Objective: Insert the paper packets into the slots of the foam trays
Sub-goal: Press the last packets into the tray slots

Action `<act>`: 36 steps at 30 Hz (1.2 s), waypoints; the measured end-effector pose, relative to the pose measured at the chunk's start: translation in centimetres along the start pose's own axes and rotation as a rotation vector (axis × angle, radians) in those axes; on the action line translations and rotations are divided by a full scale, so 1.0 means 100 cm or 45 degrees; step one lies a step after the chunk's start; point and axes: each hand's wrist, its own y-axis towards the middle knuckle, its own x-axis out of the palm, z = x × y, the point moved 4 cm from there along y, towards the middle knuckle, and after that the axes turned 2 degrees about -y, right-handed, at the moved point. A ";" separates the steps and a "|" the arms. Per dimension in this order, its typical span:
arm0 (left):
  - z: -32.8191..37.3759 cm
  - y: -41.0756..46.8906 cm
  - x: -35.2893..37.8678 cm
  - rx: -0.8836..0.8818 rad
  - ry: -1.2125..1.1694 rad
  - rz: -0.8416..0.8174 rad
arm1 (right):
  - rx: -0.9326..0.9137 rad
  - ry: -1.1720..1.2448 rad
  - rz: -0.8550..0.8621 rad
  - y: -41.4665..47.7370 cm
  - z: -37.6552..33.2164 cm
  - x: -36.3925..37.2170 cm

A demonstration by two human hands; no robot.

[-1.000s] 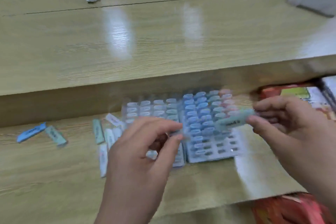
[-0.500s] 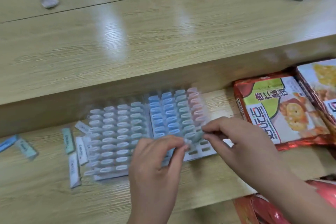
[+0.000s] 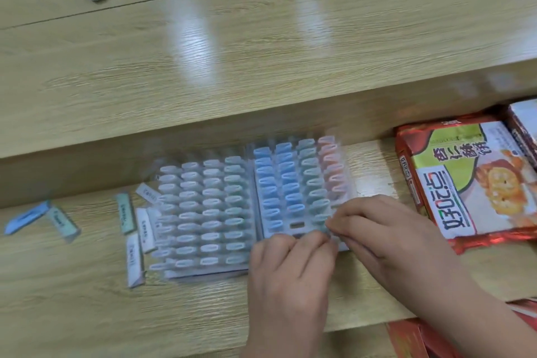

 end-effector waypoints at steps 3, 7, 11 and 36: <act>0.001 0.001 -0.002 -0.057 0.126 0.013 | -0.060 -0.123 0.032 -0.003 -0.004 0.001; -0.008 -0.001 -0.018 -0.082 0.155 0.028 | -0.015 -0.120 0.161 -0.001 -0.017 0.000; -0.048 -0.014 -0.062 -0.189 -0.003 0.148 | -0.013 0.050 0.214 0.027 -0.064 0.016; -0.386 -0.091 -0.195 -1.178 0.394 0.000 | 0.237 -0.178 -0.453 0.195 -0.286 0.246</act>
